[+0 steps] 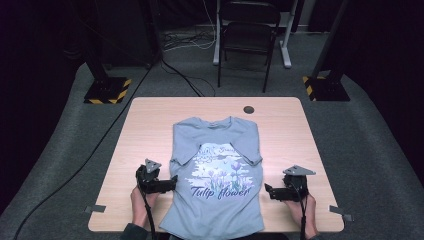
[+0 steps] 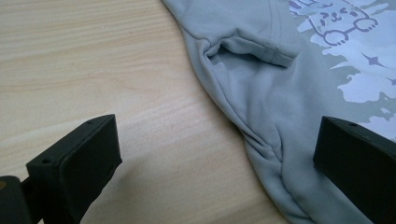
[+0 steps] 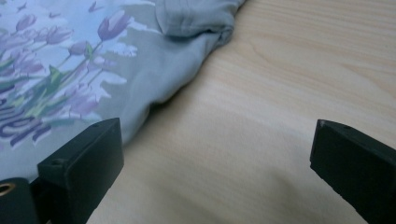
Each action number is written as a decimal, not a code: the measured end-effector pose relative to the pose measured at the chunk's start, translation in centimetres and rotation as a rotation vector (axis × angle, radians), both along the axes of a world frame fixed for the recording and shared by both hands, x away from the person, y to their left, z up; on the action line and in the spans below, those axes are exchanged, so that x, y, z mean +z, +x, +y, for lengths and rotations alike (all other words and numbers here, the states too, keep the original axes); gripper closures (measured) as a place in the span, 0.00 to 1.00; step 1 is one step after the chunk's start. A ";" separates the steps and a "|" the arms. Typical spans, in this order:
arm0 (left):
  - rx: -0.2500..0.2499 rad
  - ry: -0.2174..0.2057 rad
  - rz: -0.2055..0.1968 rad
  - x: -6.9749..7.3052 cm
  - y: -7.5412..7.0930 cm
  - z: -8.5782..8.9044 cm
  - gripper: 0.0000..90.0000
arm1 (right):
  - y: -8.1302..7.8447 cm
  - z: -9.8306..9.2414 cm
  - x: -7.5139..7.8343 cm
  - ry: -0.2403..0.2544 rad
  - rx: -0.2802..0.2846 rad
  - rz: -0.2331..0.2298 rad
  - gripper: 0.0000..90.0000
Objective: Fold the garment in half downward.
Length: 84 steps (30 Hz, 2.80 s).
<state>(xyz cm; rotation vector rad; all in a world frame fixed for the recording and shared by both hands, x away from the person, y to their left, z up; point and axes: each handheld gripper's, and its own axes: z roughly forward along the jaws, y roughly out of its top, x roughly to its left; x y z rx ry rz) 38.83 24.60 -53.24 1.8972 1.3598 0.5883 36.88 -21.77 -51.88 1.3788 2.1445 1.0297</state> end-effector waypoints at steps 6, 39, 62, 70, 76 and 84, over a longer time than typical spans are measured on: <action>-0.004 0.035 0.003 -0.1 1.0 -0.6 0.00 | 2.1 1.6 0.5 0.004 0.005 0.009 0.02; -0.033 0.122 0.003 -0.3 1.8 -2.3 0.00 | 4.4 2.7 -1.2 -0.099 -0.012 0.036 0.03; -0.076 0.118 0.020 -0.3 -0.1 -2.6 0.00 | 2.6 2.0 -1.2 -0.103 -0.010 0.042 0.04; -0.078 0.109 0.023 -0.3 -0.3 -2.6 0.00 | 1.9 1.9 -1.2 -0.102 -0.014 0.043 0.04; -0.082 0.110 0.026 -0.3 -0.5 -2.6 0.00 | 1.7 1.9 -1.2 -0.101 -0.014 0.042 0.04; -0.088 0.109 0.028 -0.3 -1.1 -2.6 0.00 | 1.5 1.8 -1.2 -0.102 -0.013 0.040 0.04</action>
